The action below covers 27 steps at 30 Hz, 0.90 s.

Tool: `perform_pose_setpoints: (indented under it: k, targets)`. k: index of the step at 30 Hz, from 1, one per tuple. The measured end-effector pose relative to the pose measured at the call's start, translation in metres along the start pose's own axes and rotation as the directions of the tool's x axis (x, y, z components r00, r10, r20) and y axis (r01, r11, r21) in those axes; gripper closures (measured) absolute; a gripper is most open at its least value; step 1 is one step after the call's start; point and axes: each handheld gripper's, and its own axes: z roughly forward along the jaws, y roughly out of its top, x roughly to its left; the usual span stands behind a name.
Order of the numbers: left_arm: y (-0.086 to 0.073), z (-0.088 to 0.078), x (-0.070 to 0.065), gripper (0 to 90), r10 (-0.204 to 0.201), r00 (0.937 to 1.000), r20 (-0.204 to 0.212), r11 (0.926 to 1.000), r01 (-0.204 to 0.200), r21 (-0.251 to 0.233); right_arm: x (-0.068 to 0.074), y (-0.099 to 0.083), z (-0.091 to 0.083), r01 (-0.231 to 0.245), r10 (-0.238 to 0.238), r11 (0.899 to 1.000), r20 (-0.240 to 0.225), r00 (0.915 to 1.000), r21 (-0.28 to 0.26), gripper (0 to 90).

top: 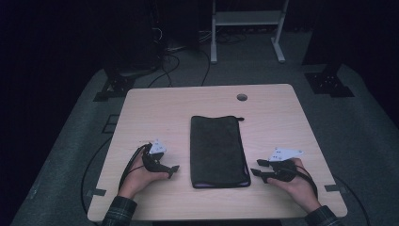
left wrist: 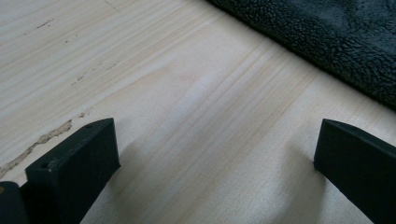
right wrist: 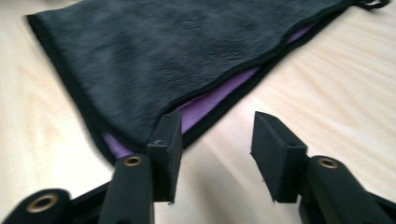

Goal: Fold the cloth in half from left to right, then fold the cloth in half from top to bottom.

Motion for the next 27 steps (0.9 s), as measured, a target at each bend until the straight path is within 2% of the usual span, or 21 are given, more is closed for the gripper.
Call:
perform_pose_setpoints:
  k: [5, 10, 12, 14, 16, 20, 23, 24, 27]
  targets:
    - [0.0, 0.0, 0.0, 0.0, 0.0, 1.0, -0.001, 1.0, 0.0, 0.0, -0.015, 0.008, 0.006, -0.018, 0.019, 0.999, 0.033, 0.9993, -0.034, 45.9]
    - [0.0, 0.0, 0.0, 0.0, -0.009, 0.9999, -0.008, 0.9999, 0.009, -0.011, -0.024, 0.014, 0.013, -0.005, 0.007, 0.999, 0.05, 0.9987, -0.034, 43.8]
    - [-0.001, -0.002, 0.0, 7.6, -0.016, 0.9998, -0.016, 0.9995, 0.015, -0.026, -0.028, 0.016, 0.015, -0.009, 0.01, 0.999, 0.05, 0.9987, -0.036, 43.0]
    - [-0.001, -0.003, 0.001, 10.1, -0.019, 0.9997, -0.017, 0.9993, 0.018, -0.034, -0.032, 0.019, 0.018, -0.02, 0.022, 0.999, 0.046, 0.9987, -0.049, 42.6]
    - [-0.001, -0.003, 0.002, 14.0, -0.024, 0.9995, -0.021, 0.9989, 0.023, -0.042, -0.036, 0.023, 0.02, -0.029, 0.031, 0.999, 0.045, 0.9985, -0.039, 42.5]
    - [0.001, -0.003, 0.007, 28.1, -0.023, 0.9994, -0.025, 0.9979, 0.022, -0.061, -0.045, 0.031, 0.024, -0.048, 0.051, 0.997, 0.039, 0.998, -0.059, 41.8]
    - [0.003, -0.002, 0.01, 37.2, -0.07, 0.9974, -0.016, 0.9945, 0.069, -0.078, -0.052, 0.037, 0.028, -0.049, 0.051, 0.997, 0.045, 0.9977, -0.058, 41.9]
    - [0.004, -0.001, 0.012, 39.3, -0.077, 0.997, -0.011, 0.9944, 0.076, -0.074, -0.054, 0.039, 0.03, -0.055, 0.058, 0.996, 0.044, 0.9973, -0.071, 42.0]
    - [0.011, 0.0, 0.016, 42.8, -0.097, 0.9952, 0.003, 0.9939, 0.097, -0.053, -0.061, 0.045, 0.035, -0.053, 0.056, 0.997, 0.038, 0.9977, -0.06, 41.8]
